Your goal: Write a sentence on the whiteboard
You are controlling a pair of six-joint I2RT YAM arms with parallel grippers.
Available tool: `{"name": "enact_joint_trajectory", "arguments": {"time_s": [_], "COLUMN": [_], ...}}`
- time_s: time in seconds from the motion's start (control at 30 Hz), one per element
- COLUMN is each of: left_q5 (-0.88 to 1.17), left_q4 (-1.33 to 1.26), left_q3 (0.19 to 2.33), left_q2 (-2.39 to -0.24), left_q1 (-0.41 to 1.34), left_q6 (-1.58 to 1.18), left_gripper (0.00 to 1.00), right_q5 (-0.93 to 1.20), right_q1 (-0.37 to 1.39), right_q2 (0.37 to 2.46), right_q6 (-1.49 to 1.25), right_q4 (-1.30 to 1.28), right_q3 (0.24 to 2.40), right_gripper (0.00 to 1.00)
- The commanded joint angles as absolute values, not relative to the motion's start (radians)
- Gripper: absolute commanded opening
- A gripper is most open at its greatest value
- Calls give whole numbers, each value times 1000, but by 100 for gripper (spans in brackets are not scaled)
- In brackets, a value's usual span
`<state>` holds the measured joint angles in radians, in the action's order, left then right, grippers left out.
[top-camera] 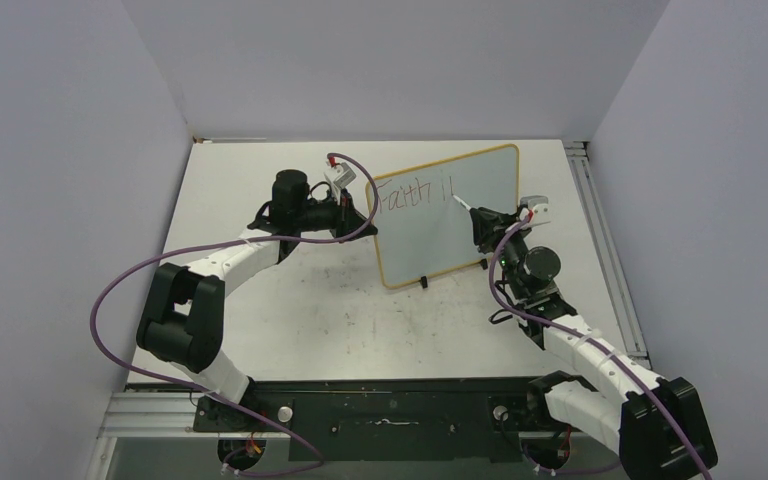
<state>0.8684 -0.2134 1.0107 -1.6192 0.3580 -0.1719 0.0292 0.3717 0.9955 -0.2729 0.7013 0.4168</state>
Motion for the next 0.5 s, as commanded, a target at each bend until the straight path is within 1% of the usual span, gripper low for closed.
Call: {"name": "enact_joint_trajectory", "arguments": {"time_s": [0.0,0.47], "left_q5": [896,894], "left_q4": [-219,-219], "left_q3": [1048,1048], "left_q2": [-1618,-1618], "left_q1": [357,357], "left_q6": [-169,-167], "left_gripper": [0,0], "right_q5": [14,18], "right_q1": [365,365], "right_q2": [985,1015], "right_q6": [-274,-268], "right_q4": [699,783], "right_q3": [416,516], "right_gripper": [5,5]}}
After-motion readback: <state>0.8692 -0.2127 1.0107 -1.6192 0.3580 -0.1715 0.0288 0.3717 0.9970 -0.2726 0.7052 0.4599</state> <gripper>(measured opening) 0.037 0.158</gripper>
